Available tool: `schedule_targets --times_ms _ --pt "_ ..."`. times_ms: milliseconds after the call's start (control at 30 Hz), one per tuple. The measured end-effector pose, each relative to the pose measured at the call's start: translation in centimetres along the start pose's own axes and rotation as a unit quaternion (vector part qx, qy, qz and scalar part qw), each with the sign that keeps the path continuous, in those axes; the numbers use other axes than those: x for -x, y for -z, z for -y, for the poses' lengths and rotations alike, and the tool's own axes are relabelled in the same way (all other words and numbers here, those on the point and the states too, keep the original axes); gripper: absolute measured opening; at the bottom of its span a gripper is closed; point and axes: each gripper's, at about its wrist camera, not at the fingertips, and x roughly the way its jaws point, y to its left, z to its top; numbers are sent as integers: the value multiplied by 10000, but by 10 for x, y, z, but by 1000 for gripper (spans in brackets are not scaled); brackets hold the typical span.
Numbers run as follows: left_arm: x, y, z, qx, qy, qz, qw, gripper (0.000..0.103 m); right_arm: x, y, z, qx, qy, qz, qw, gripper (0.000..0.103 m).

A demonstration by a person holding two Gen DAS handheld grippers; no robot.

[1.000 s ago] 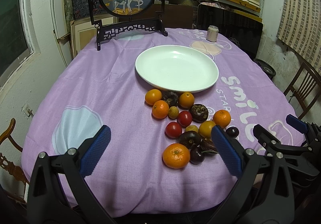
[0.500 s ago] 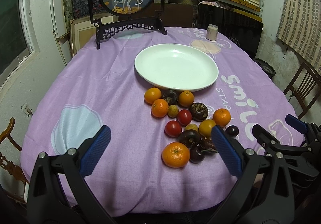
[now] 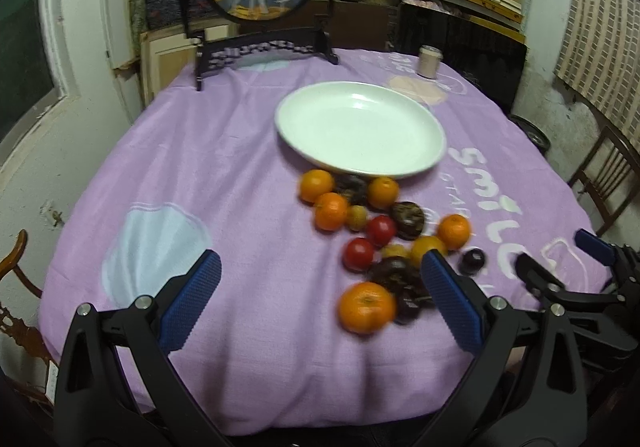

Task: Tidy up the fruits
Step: 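Grasp a dark plum with the right tool while the left tool grasps a tangerine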

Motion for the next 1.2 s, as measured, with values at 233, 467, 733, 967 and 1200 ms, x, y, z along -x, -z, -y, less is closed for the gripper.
schedule_targets --times_ms 233,467,733,967,1200 --pt "-21 35 -33 272 -161 -646 9974 101 -16 24 1 383 -943 -234 9945 98" --pt "-29 56 -30 338 123 -1088 9934 101 -61 16 4 288 -1035 -653 9921 57" --pt "-35 53 1 -64 458 -1249 9911 101 -79 12 2 404 -966 -555 9930 31" --pt "-49 45 15 -196 480 -1212 9913 92 -60 25 29 163 -739 -536 9957 31" --pt "-72 36 27 -379 736 -1162 9898 68 -54 25 31 43 -928 -521 9943 31"
